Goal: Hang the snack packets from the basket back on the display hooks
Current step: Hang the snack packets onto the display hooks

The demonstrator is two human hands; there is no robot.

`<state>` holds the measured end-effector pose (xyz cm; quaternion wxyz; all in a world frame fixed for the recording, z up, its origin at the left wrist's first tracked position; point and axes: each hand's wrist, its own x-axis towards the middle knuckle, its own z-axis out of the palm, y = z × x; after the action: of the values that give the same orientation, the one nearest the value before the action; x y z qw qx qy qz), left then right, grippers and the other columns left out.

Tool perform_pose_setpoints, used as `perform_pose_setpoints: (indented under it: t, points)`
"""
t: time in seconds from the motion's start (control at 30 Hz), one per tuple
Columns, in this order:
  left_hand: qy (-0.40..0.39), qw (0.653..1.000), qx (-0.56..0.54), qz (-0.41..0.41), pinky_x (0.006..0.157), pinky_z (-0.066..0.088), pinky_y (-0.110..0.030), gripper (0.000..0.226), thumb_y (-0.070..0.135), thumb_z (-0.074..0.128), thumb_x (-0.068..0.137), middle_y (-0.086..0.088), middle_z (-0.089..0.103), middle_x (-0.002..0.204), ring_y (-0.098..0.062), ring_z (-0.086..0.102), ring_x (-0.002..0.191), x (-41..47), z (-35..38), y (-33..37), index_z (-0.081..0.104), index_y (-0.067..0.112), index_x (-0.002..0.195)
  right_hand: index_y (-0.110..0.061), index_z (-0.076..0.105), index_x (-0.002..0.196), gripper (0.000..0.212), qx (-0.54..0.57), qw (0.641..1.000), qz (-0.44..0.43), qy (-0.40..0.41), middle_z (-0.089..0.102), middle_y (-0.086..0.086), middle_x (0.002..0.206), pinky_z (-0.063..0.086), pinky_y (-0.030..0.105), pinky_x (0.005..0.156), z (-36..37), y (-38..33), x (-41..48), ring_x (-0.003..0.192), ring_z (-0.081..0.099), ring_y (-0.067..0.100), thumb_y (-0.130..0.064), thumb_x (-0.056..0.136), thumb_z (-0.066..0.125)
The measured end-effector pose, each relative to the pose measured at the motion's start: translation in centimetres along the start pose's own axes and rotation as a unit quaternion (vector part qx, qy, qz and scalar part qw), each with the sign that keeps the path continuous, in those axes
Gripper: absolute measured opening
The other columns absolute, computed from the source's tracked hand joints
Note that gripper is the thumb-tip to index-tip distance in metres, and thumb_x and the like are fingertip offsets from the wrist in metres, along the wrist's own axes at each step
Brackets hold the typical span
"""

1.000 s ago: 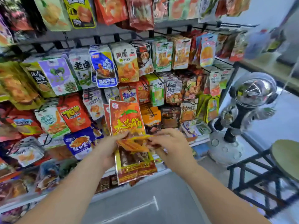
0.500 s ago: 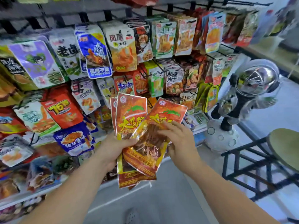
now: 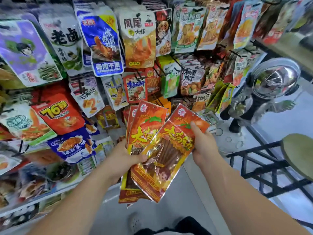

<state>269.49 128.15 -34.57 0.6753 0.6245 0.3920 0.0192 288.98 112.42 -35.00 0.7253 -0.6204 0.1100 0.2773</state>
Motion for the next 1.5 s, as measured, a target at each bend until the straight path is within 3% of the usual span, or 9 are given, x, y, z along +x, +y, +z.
perform_pose_setpoints:
  t: [0.1, 0.4, 0.57, 0.63, 0.7, 0.83, 1.2, 1.4, 1.5]
  points:
    - [0.014, 1.0, 0.018, -0.018, 0.087, 0.062, -0.049, 0.051, 0.009, 0.089, 0.08, 0.007, 0.08, 0.104, -0.021, 0.077, 0.097, 0.5, -0.6, -0.8, 0.062, 0.033, 0.117, -0.006, 0.063, 0.106, 0.01, -0.004, 1.0, 0.026, -0.003, 0.077, 0.01, 0.082, 0.058, 0.036, 0.05, 0.9, -0.3, 1.7, 0.063, 0.075, 0.023, -0.008, 0.097, 0.069]
    - [0.199, 0.975, -0.079, -0.06, 0.094, 0.06, -0.054, 0.034, 0.033, 0.082, 0.089, 0.003, 0.08, 0.103, -0.025, 0.076, 0.098, 1.5, 1.4, -3.5, 0.066, 0.029, 0.119, -0.006, 0.071, 0.108, 0.018, -0.109, 0.99, 0.055, -0.073, 0.078, 0.018, 0.097, 0.061, 0.063, 0.081, 3.8, 2.7, 8.5, 0.088, 0.075, 0.041, -0.014, 0.093, 0.075]
    - [0.305, 0.944, -0.086, -0.087, 0.071, 0.063, -0.035, 0.012, 0.03, 0.071, 0.098, 0.003, 0.08, 0.097, -0.016, 0.077, 0.077, 1.3, 4.2, -6.0, 0.066, 0.028, 0.109, -0.012, 0.077, 0.097, 0.031, -0.166, 0.972, 0.064, -0.154, 0.08, 0.012, 0.094, 0.06, 0.065, 0.084, 4.5, 6.2, 11.6, 0.089, 0.076, 0.038, -0.035, 0.077, 0.082]
    - [0.336, 0.931, -0.104, -0.093, 0.054, 0.057, -0.024, 0.01, 0.025, 0.069, 0.1, 0.003, 0.08, 0.09, -0.01, 0.075, 0.066, 1.4, 4.6, -7.1, 0.065, 0.027, 0.109, -0.01, 0.076, 0.096, 0.021, -0.172, 0.968, 0.076, -0.167, 0.08, 0.011, 0.093, 0.06, 0.063, 0.085, 4.6, 7.3, 12.2, 0.088, 0.076, 0.037, -0.027, 0.084, 0.081]
    - [0.365, 0.917, -0.118, -0.112, 0.058, 0.059, -0.031, 0.01, 0.021, 0.069, 0.1, 0.0, 0.081, 0.089, -0.015, 0.076, 0.067, 1.6, 4.6, -8.2, 0.067, 0.026, 0.108, -0.008, 0.075, 0.099, 0.012, -0.174, 0.967, 0.079, -0.17, 0.079, 0.013, 0.093, 0.061, 0.059, 0.085, 4.6, 8.3, 12.6, 0.086, 0.076, 0.036, -0.016, 0.09, 0.077]
    - [0.392, 0.903, -0.111, -0.134, 0.087, 0.06, -0.053, 0.012, 0.02, 0.072, 0.098, 0.001, 0.081, 0.089, -0.037, 0.075, 0.09, 2.3, 2.9, -11.5, 0.071, 0.03, 0.105, -0.016, 0.075, 0.093, 0.003, -0.245, 0.948, -0.005, -0.206, 0.079, 0.006, 0.088, 0.063, 0.051, 0.082, 5.2, 10.5, 12.7, 0.083, 0.076, 0.028, -0.02, 0.093, 0.076]
    - [0.436, 0.889, -0.105, -0.092, 0.058, 0.05, -0.027, 0.005, 0.016, 0.071, 0.097, 0.001, 0.074, 0.07, -0.018, 0.066, 0.06, 7.6, -6.0, -20.8, 0.072, 0.016, 0.102, -0.029, 0.07, 0.082, 0.01, -0.335, 0.886, -0.163, -0.274, 0.075, -0.001, 0.078, 0.06, 0.053, 0.079, 14.2, 20.4, 14.3, 0.08, 0.073, 0.028, -0.036, 0.083, 0.077]
    - [0.478, 0.875, 0.069, -0.011, 0.066, 0.042, -0.036, 0.022, 0.025, 0.064, 0.1, 0.012, 0.07, 0.083, -0.007, 0.062, 0.073, 9.6, -8.0, -23.7, 0.065, 0.033, 0.121, -0.025, 0.065, 0.084, 0.013, -0.353, 0.82, -0.333, -0.302, 0.061, -0.016, 0.07, 0.043, 0.025, 0.065, 19.4, 23.2, 15.6, 0.065, 0.057, 0.002, -0.026, 0.095, 0.073]
    - [0.502, 0.862, 0.062, -0.031, 0.077, 0.053, -0.044, 0.028, 0.028, 0.066, 0.098, 0.01, 0.073, 0.087, -0.027, 0.068, 0.083, 10.6, -8.7, -25.4, 0.065, 0.035, 0.125, -0.025, 0.067, 0.089, 0.009, -0.344, 0.804, -0.366, -0.319, 0.061, -0.018, 0.07, 0.045, 0.023, 0.068, 20.8, 24.8, 15.8, 0.064, 0.055, -0.006, -0.025, 0.097, 0.07]
